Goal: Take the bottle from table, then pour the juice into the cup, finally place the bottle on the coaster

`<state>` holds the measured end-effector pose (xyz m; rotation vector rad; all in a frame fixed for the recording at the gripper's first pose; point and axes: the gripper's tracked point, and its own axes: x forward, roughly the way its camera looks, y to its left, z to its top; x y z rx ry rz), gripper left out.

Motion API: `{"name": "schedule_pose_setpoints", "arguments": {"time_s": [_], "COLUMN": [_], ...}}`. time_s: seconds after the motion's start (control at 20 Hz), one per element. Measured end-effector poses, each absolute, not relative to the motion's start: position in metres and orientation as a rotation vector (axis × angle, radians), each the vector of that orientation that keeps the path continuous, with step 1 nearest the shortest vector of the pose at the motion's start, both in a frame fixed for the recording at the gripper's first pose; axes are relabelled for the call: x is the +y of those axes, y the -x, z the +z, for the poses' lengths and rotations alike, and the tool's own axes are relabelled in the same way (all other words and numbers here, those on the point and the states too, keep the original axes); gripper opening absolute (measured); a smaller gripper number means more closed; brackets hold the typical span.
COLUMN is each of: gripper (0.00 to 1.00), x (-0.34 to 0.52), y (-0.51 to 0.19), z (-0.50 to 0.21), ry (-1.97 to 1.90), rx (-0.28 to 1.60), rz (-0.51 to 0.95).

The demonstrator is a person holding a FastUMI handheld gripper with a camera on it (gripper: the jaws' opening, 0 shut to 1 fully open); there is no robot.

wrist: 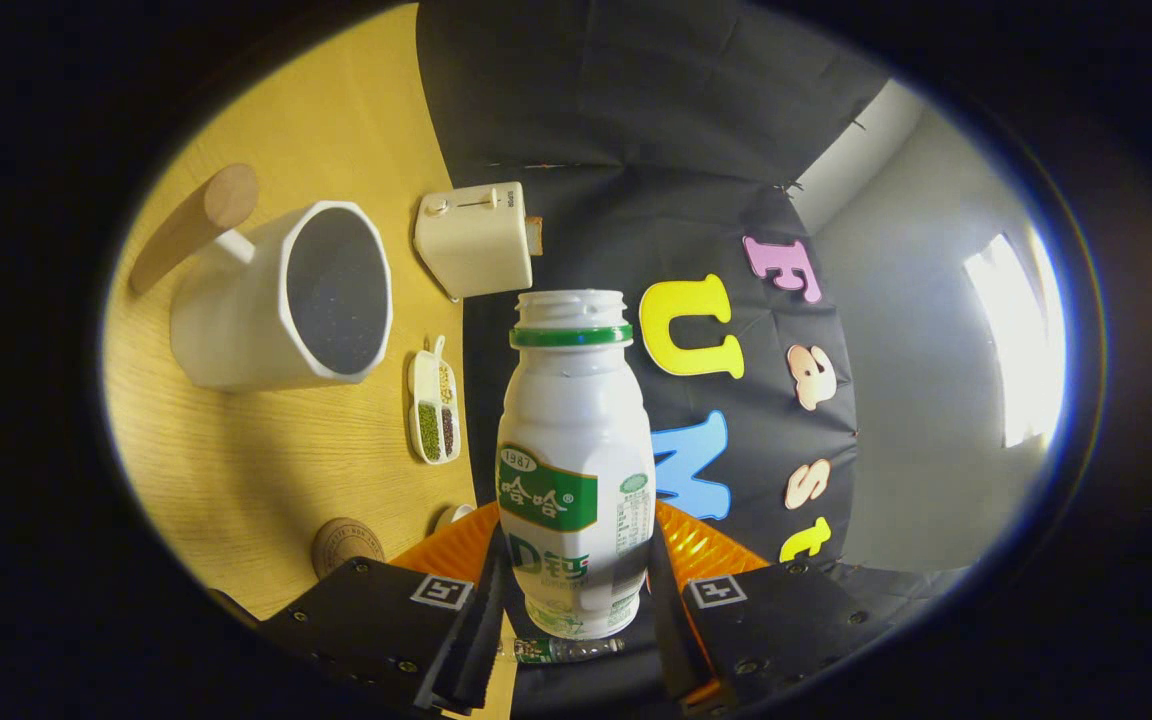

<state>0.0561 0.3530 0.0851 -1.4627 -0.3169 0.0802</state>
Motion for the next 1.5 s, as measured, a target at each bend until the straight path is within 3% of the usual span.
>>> {"name": "schedule_pose_setpoints", "arguments": {"time_s": [1.5], "gripper": [0.64], "x": [0.3644], "y": [-0.0604], "z": [0.0899], "ry": [1.658], "rx": [-0.360], "rz": [0.044]}}
